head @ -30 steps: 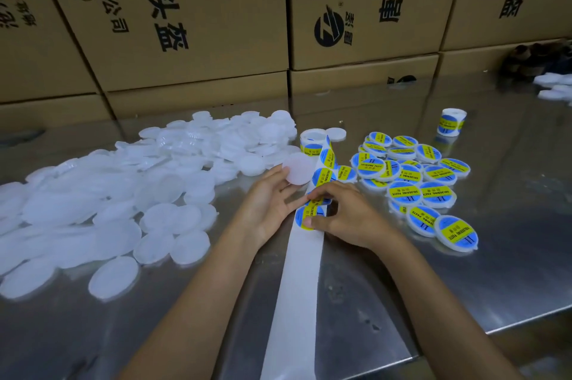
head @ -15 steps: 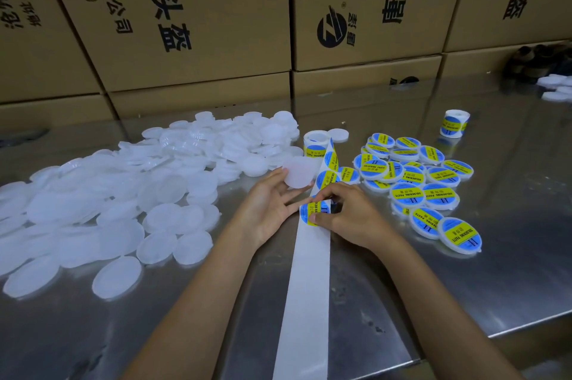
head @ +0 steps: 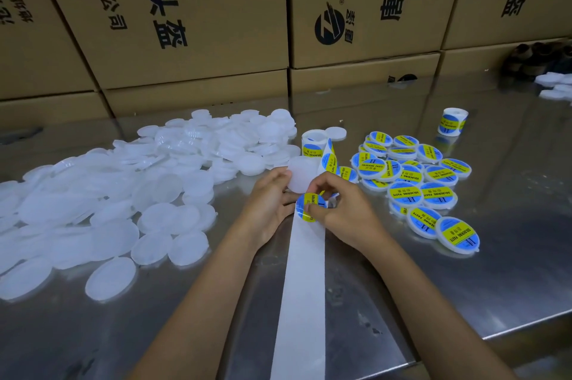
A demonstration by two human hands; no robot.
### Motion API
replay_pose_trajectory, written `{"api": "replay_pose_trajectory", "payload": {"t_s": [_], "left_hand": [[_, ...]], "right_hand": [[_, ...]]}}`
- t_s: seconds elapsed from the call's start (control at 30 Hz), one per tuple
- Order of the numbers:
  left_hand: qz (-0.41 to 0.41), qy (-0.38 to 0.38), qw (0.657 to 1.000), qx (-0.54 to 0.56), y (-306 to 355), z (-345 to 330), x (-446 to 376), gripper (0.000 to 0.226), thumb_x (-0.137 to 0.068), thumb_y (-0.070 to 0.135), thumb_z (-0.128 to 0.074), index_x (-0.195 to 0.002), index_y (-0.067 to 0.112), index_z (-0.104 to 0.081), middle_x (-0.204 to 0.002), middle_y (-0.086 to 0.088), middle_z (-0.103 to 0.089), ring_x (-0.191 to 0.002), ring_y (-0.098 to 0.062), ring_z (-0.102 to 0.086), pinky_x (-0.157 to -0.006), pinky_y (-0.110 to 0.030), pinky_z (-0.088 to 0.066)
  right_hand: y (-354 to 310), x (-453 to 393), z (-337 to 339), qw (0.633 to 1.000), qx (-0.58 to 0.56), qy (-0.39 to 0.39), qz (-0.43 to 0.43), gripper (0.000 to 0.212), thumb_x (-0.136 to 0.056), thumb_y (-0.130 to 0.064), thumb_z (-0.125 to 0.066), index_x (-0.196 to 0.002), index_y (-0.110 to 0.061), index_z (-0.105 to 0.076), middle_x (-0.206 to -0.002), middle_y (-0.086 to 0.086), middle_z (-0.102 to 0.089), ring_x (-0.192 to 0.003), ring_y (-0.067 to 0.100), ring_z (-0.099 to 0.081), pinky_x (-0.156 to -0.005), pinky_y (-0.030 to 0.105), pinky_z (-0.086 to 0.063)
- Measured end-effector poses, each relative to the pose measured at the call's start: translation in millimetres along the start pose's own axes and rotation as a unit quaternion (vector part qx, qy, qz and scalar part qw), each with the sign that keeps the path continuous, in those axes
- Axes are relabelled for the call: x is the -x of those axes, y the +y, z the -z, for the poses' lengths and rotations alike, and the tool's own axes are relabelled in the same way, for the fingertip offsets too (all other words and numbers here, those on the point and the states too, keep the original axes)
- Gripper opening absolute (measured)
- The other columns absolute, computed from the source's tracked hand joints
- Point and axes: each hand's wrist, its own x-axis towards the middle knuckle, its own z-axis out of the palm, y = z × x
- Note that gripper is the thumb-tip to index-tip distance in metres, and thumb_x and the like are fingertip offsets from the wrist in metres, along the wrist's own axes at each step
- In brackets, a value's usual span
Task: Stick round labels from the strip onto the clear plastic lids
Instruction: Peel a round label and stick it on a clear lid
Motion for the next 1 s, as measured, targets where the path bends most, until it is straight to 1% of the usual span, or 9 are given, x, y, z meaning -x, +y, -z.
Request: {"api": "replay_pose_trajectory", "payload": {"t_s": [0.07,0.13,0.27,0.47,0.63,0.7,0.77,0.83,1.0], "left_hand": [[0.000,0.004,1.000,0.000,-1,1,0,0.024,-0.107,0.013,-0.042,-0.118,0.006,-0.062,-0.109,-0.018,-0.073,-0.092,-0.032,-0.073,-0.086,-0.045,-0.059],[0.003,0.004,1.000,0.005,-2,1,1,0.021,-0.106,0.011,-0.045,-0.110,0.006,-0.064,-0.103,-0.015,-0.074,-0.086,-0.027,-0.074,-0.080,-0.040,-0.060],[0.016,0.000,1.000,0.013,-2,2,1,0.023,-0.104,0.011,-0.049,-0.119,0.001,-0.063,-0.110,-0.023,-0.072,-0.089,-0.029,-0.073,-0.077,-0.036,-0.061],[0.030,-0.029,0.997,0.070,0,6,2,0.029,-0.103,0.012,-0.050,-0.127,-0.001,-0.061,-0.117,-0.021,-0.072,-0.106,-0.033,-0.071,-0.093,-0.041,-0.058],[0.025,-0.057,0.984,0.166,2,12,2,0.030,-0.103,0.009,-0.049,-0.129,-0.002,-0.060,-0.126,-0.019,-0.068,-0.119,-0.029,-0.066,-0.099,-0.038,-0.055],[0.021,-0.062,0.981,0.182,1,13,3,0.029,-0.104,0.008,-0.047,-0.127,-0.003,-0.060,-0.128,-0.020,-0.067,-0.119,-0.028,-0.066,-0.098,-0.037,-0.056],[0.021,-0.069,0.978,0.196,2,12,3,0.027,-0.104,0.007,-0.045,-0.122,-0.004,-0.063,-0.126,-0.023,-0.067,-0.116,-0.029,-0.068,-0.094,-0.036,-0.058],[0.024,-0.078,0.975,0.207,3,12,4,0.027,-0.104,0.005,-0.043,-0.118,-0.004,-0.064,-0.121,-0.022,-0.070,-0.111,-0.028,-0.070,-0.089,-0.035,-0.060],[0.028,-0.094,0.974,0.202,3,11,6,0.028,-0.105,0.005,-0.041,-0.119,0.000,-0.065,-0.119,-0.018,-0.072,-0.107,-0.024,-0.072,-0.082,-0.031,-0.060]], "right_hand": [[-2,0,0,0.999,-0.032,0.005,-0.016,0.019,-0.079,0.004,-0.072,-0.077,-0.012,-0.062,-0.068,-0.019,-0.058,-0.068,0.006,-0.048,-0.064,0.014,-0.042],[-4,-1,1,0.998,-0.060,0.009,-0.030,0.020,-0.079,0.004,-0.073,-0.075,-0.012,-0.062,-0.069,-0.016,-0.060,-0.069,0.007,-0.050,-0.066,0.016,-0.044],[-6,-4,7,0.986,-0.145,0.056,-0.068,0.021,-0.081,0.003,-0.073,-0.076,-0.014,-0.062,-0.077,-0.002,-0.066,-0.077,0.012,-0.060,-0.072,0.024,-0.049],[-14,-12,18,0.930,-0.325,0.109,-0.130,0.016,-0.083,0.000,-0.072,-0.088,-0.012,-0.062,-0.081,0.005,-0.073,-0.078,0.020,-0.067,-0.073,0.027,-0.052],[-26,-34,4,0.950,-0.262,0.087,-0.146,0.021,-0.082,0.000,-0.074,-0.086,-0.015,-0.059,-0.077,0.002,-0.070,-0.068,0.011,-0.063,-0.060,0.018,-0.049],[-25,-34,-7,0.954,-0.250,0.086,-0.142,0.023,-0.082,0.002,-0.074,-0.085,-0.015,-0.058,-0.080,0.004,-0.069,-0.068,0.010,-0.063,-0.060,0.016,-0.049],[-24,-33,-15,0.956,-0.249,0.095,-0.126,0.024,-0.081,0.004,-0.073,-0.087,-0.013,-0.058,-0.087,0.010,-0.069,-0.074,0.012,-0.065,-0.068,0.021,-0.053],[-24,-32,-19,0.962,-0.229,0.106,-0.106,0.026,-0.080,0.006,-0.073,-0.088,-0.013,-0.057,-0.093,0.014,-0.069,-0.081,0.016,-0.064,-0.078,0.032,-0.052],[-24,-29,-21,0.974,-0.173,0.124,-0.074,0.030,-0.079,0.004,-0.073,-0.086,-0.019,-0.055,-0.093,0.009,-0.067,-0.086,0.017,-0.062,-0.084,0.042,-0.052]]}}
